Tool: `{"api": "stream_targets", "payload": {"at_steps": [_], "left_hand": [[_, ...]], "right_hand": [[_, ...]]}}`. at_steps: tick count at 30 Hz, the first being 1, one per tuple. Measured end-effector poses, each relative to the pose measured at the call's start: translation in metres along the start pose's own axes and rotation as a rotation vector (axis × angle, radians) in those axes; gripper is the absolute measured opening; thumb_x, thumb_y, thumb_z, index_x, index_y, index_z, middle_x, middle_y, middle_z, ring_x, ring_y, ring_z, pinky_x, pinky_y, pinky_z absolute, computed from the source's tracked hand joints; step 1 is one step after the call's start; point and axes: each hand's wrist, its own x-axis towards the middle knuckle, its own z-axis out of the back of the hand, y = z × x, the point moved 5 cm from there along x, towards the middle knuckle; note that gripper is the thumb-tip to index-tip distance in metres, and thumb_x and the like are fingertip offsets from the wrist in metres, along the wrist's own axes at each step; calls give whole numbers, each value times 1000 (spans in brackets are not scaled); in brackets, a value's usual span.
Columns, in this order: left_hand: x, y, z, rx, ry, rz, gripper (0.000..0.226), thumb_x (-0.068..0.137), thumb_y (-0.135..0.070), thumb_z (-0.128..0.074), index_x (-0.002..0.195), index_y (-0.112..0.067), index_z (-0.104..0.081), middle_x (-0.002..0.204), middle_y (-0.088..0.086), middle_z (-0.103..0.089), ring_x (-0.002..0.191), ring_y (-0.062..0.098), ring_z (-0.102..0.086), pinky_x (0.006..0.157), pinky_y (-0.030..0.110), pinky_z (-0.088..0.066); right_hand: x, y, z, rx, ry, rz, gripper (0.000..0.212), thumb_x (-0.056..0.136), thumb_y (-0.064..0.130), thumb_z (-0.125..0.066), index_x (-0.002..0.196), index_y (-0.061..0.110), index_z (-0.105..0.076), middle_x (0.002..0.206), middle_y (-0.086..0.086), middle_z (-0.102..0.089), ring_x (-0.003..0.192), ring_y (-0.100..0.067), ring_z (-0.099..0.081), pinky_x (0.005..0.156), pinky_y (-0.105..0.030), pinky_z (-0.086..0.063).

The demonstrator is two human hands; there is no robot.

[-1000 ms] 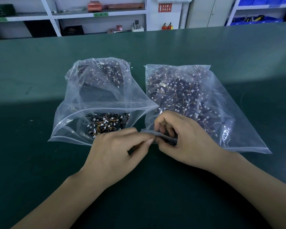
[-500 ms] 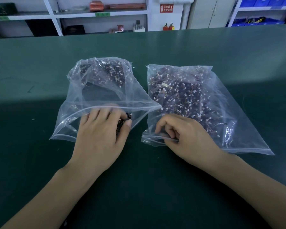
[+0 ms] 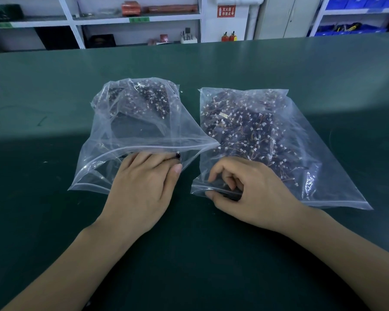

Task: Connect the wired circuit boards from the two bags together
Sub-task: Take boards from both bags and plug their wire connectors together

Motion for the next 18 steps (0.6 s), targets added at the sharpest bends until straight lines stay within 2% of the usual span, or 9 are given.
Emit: {"api": "stream_targets", "payload": {"at_steps": [4, 8, 13, 16, 18], "left_hand": [[0, -6, 10, -69, -132, -72, 43, 114, -32, -36, 129, -17, -74, 132, -12, -68, 118, 19, -62, 99, 41, -46], [-2, -17, 16, -120, -276, -256, 28, 111, -21, -59, 129, -11, -77, 133, -4, -72, 112, 23, -70, 92, 45, -56], [-9, -29, 24, -174, -428, -399, 20, 105, -7, -69, 119, -12, -82, 121, -4, -77, 98, 21, -72, 88, 35, -56], [-12, -35, 26, -252, -464, -401, 14, 100, -6, -76, 111, -10, -84, 114, -2, -78, 95, 18, -73, 89, 29, -56], [-13, -36, 26, -343, -472, -367, 10, 98, -7, -79, 106, -8, -84, 109, -1, -78, 96, 13, -73, 89, 25, -55]], "right_hand": [[0, 2, 2, 57, -36, -7, 27, 93, 54, -71, 97, 28, -68, 74, 10, -51, 68, -11, -54, 63, -22, -41], [1, 2, 3, 125, -55, -42, 24, 101, 48, -66, 96, 24, -69, 77, 10, -57, 70, -14, -59, 65, -25, -46], [3, 3, 5, 179, -52, -29, 32, 108, 44, -52, 100, 18, -68, 84, 10, -61, 74, -15, -60, 67, -25, -45], [1, 5, 4, 197, -12, -3, 33, 110, 43, -48, 106, 16, -68, 91, 10, -61, 77, -16, -59, 69, -23, -45], [1, 8, 2, 200, 15, 26, 33, 111, 42, -48, 109, 16, -68, 94, 9, -61, 81, -17, -60, 72, -29, -49]]}}
